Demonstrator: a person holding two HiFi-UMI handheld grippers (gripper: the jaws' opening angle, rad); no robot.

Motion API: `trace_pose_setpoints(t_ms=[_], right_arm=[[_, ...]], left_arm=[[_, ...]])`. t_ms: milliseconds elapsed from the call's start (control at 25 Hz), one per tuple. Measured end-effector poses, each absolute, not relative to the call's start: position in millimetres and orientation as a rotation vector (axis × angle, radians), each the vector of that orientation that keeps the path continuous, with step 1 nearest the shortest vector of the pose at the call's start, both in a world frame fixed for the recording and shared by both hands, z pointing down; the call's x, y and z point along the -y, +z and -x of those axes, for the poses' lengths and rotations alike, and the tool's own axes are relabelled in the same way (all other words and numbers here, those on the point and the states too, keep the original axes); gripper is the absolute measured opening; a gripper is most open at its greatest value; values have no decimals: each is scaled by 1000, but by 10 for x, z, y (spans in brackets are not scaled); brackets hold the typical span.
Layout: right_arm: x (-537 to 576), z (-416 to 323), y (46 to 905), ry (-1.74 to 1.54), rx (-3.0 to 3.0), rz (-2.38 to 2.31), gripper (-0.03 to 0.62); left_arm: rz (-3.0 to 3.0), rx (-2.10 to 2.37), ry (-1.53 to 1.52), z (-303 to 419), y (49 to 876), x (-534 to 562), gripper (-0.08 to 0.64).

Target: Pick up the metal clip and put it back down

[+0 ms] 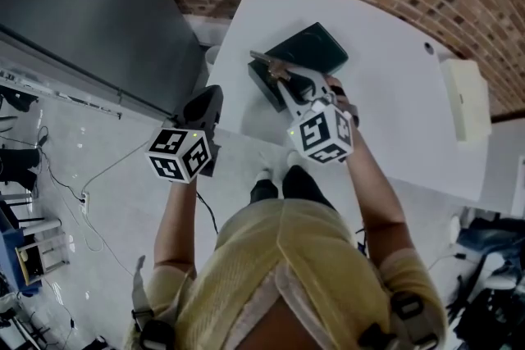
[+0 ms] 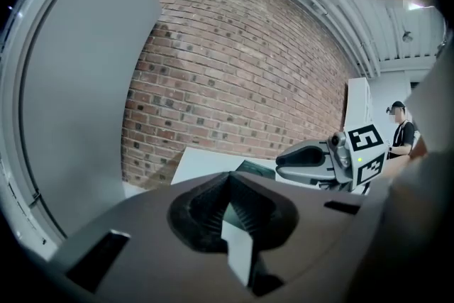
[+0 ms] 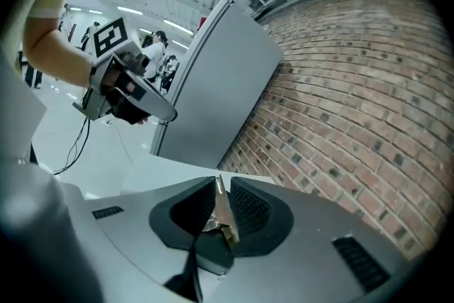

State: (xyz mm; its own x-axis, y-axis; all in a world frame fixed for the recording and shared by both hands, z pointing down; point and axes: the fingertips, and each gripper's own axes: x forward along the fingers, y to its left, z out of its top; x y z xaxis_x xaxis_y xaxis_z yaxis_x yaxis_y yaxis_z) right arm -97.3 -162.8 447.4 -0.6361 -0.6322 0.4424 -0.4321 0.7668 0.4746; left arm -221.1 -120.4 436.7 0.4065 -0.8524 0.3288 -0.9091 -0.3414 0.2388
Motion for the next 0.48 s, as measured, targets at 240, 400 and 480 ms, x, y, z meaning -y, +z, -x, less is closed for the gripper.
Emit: trace_pose_setpoints(t_ms=[240, 400, 480], right_arm=[[1644, 769, 4371, -268, 2403, -902, 43], [1610, 614, 4298, -135, 2432, -973, 28], [1583, 540, 4262, -58, 2458, -1003, 23]], left_arm=[[-2280, 1555, 197, 2224, 4325, 1222, 2], [-2277, 1587, 194, 2196, 4288, 1202, 2], [-2280, 1603, 201, 2173, 4267, 1181, 2]])
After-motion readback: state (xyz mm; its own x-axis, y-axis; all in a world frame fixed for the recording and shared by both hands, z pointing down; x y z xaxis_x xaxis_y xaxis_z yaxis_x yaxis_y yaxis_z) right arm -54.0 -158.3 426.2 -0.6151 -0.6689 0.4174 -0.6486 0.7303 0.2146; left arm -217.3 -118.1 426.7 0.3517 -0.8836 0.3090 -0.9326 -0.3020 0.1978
